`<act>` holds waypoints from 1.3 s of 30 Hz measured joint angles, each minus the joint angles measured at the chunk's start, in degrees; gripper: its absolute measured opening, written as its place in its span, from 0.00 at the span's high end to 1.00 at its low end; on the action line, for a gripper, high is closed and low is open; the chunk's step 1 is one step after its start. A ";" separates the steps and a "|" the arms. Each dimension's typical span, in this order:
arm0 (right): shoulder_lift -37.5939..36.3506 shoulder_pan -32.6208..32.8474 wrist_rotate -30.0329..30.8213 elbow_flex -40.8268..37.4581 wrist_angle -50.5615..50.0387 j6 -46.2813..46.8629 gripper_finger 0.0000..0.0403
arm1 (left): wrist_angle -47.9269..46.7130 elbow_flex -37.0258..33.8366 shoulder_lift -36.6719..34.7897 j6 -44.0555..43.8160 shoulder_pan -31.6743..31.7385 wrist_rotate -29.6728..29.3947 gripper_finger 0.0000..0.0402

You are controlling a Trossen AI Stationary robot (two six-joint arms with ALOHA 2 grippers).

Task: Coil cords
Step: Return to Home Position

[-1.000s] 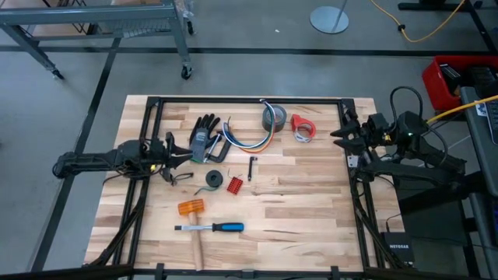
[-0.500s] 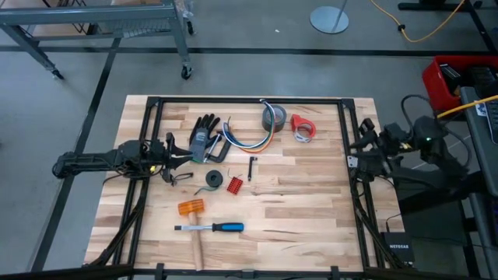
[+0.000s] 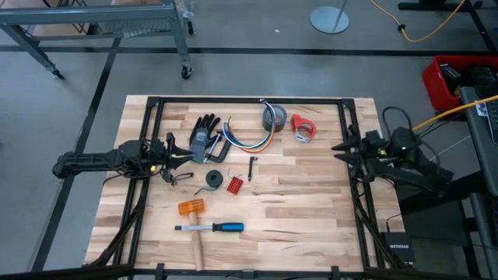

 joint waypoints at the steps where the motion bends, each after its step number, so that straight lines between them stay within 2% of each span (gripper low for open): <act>1: 0.11 0.00 -0.36 -1.66 2.87 0.01 0.70 | 0.00 0.00 0.00 0.00 0.00 0.02 0.81; 8: -0.07 0.00 -1.48 -12.53 16.67 1.08 0.70 | -0.02 0.00 0.00 -0.02 0.00 0.02 0.81; 18: -0.02 0.00 -1.43 -22.22 27.15 2.97 0.70 | -0.02 0.00 0.02 -0.02 0.00 0.02 0.81; 32: -0.02 0.00 0.62 -25.40 25.54 0.74 0.70 | -0.02 0.00 0.00 0.00 0.00 0.02 0.81; 35: 0.00 0.00 3.60 -25.42 24.89 -1.42 0.70 | -0.02 0.00 0.02 0.00 0.00 0.02 0.81; 39: 0.29 0.02 12.94 -25.44 22.51 -2.72 0.70 | -0.03 0.00 0.02 0.00 0.00 0.02 0.81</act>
